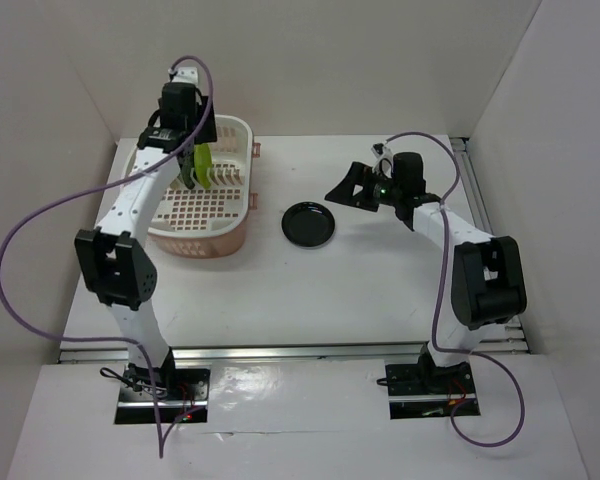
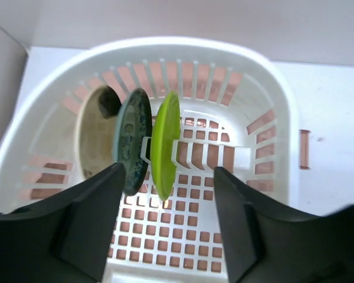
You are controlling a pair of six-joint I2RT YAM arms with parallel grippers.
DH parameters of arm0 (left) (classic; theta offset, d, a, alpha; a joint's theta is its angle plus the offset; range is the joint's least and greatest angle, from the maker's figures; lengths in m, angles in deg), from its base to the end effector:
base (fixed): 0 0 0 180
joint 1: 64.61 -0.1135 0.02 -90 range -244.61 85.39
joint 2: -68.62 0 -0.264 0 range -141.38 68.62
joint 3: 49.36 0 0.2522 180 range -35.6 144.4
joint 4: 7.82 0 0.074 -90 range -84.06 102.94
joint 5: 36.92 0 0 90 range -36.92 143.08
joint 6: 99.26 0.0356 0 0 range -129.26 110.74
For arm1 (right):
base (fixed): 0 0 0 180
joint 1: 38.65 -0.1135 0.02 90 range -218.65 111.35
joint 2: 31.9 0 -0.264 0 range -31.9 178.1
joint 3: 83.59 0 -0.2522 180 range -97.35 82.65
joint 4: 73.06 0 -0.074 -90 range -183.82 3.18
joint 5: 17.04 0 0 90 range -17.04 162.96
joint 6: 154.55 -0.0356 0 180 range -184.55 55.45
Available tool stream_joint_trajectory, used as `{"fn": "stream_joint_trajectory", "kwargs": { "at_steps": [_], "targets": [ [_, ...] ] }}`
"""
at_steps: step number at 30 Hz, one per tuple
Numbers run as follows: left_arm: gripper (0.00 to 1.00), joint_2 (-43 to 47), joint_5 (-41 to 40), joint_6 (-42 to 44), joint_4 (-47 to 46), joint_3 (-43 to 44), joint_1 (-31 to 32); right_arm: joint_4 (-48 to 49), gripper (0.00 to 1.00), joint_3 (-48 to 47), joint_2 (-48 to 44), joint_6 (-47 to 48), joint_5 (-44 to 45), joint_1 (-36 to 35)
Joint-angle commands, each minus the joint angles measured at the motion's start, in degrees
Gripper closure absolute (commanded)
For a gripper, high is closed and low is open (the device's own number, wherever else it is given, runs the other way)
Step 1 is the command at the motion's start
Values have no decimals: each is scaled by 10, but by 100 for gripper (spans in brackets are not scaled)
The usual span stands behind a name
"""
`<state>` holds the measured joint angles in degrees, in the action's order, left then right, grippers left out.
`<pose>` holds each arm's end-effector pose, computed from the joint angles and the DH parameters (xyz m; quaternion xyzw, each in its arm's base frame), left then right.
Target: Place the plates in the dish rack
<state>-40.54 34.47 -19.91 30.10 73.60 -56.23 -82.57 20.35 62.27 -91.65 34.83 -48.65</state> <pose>0.4468 -0.0543 0.3790 -0.1043 0.8263 0.0451 0.5517 0.3599 0.0858 0.2511 -0.0471 0.8247 0.4206 0.3751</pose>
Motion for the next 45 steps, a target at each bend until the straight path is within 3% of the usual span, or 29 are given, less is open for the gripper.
{"fn": "stream_joint_trajectory", "kwargs": {
  "at_steps": [1,4,5,6,10,14,18,26,30,34,45],
  "targets": [
    [24,83,16,-7,-12,-23,-1,20,0,-25,7,9,0,-5],
    [14,155,2,-7,-12,-66,22,-5,0,-31,12,25,26,-5],
    [3,176,2,-7,-12,-79,45,-5,0,-26,12,30,39,-5],
    [0,198,8,-7,-17,-114,59,-11,0,-14,20,30,45,-5],
    [0,303,65,-56,-5,-195,135,2,0,17,20,30,53,-5],
    [0,423,212,-139,-74,-318,216,-9,0,17,53,30,60,-5],
    [0,511,264,-175,-106,-411,272,5,0,35,68,30,68,-5],
    [0,519,334,-198,-114,-462,306,-19,8,1,145,42,82,7],
    [0,513,334,-204,-119,-468,318,-11,14,-5,176,48,70,7],
    [0,508,344,-198,-126,-468,318,-11,28,-12,202,48,58,7],
    [0,448,337,-198,-95,-452,318,-8,41,-29,256,37,43,-5]
  ]
}}
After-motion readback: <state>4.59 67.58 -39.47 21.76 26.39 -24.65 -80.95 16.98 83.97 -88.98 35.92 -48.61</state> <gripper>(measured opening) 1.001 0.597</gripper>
